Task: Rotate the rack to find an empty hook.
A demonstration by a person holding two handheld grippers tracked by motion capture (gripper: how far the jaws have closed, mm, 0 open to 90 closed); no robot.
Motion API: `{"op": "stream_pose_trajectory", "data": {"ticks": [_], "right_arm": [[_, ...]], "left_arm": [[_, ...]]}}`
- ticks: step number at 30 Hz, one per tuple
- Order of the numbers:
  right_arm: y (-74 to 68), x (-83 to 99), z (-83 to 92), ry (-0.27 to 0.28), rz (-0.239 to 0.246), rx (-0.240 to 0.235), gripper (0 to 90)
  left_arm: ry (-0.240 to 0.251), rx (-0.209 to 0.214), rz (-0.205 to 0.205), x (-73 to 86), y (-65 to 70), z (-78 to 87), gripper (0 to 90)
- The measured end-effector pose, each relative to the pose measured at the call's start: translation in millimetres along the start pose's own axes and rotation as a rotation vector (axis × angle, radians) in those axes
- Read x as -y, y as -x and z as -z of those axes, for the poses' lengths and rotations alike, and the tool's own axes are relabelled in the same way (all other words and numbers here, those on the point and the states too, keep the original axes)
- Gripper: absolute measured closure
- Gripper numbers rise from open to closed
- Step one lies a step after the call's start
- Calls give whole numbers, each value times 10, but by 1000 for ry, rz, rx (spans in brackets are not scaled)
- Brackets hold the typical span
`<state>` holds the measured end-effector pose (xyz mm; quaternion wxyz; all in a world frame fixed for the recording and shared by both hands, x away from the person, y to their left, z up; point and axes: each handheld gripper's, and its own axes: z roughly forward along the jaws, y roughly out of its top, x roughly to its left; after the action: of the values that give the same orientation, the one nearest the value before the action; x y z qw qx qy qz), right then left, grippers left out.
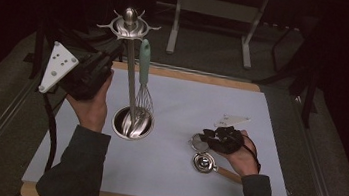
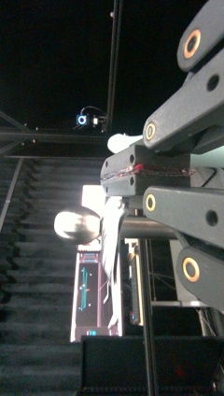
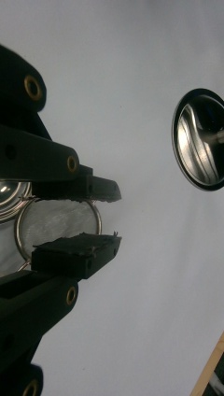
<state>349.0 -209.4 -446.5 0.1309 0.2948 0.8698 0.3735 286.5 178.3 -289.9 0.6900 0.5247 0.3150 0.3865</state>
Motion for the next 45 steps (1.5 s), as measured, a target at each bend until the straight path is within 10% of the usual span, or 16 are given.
{"op": "stream_pose_trajectory", "data": {"ticks": [22, 45], "right_arm": [[204, 317, 202, 60, -117, -18, 701], [227, 318, 229, 75, -124, -23, 701]], "left_arm": [[-37, -118, 8, -69, -332, -53, 900], [-98, -179, 23, -90, -599, -207, 900]]}}
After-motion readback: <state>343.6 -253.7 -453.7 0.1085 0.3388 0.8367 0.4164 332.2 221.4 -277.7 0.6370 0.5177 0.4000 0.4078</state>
